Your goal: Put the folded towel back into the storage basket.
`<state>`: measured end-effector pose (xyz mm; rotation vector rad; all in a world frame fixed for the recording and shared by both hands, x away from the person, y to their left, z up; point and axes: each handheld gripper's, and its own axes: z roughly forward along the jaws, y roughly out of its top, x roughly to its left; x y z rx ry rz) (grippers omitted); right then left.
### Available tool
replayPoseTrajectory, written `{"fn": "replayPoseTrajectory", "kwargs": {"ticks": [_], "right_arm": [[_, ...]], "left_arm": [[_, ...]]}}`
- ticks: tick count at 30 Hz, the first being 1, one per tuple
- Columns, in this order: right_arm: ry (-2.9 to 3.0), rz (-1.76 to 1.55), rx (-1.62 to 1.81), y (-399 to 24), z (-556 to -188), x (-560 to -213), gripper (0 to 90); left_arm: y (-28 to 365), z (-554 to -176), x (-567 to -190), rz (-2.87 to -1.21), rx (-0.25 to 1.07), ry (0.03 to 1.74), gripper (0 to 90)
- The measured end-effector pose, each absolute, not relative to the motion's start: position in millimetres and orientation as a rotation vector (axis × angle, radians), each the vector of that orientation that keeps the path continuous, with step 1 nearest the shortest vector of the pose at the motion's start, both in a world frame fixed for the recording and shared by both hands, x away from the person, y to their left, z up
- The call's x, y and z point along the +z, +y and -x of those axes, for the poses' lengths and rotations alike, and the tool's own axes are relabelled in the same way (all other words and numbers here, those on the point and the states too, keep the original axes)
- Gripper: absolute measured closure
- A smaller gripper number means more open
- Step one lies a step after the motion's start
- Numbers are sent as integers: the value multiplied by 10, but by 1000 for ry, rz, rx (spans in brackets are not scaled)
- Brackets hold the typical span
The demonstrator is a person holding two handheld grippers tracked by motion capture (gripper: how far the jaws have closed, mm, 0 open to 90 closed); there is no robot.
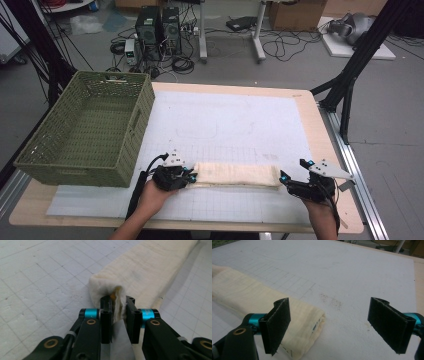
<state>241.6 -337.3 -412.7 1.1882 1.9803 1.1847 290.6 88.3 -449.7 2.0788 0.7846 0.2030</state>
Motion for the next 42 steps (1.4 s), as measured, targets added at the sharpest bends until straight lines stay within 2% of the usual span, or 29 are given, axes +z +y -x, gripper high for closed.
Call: {"fn": "replayPoseTrajectory", "kwargs": {"ticks": [14,28,36,42], "right_arm": [[1982,-1193,1183,-3395,-2421,-4146,174],[2011,-1247,1150,-3418,-2497,-4238,173],[2115,-1251,1128,-3193,-2595,-4323,174],[2162,-1280,1102,-3110,-2632,-4395,258]], "left_arm": [[1038,-2847,-4386,-1918,180,753,809],[1076,-2835,-4390,-1885,182,743,801],[1078,-2835,-4391,-1887,185,734,800],[1089,-2827,-4387,-1876,194,725,800]]}}
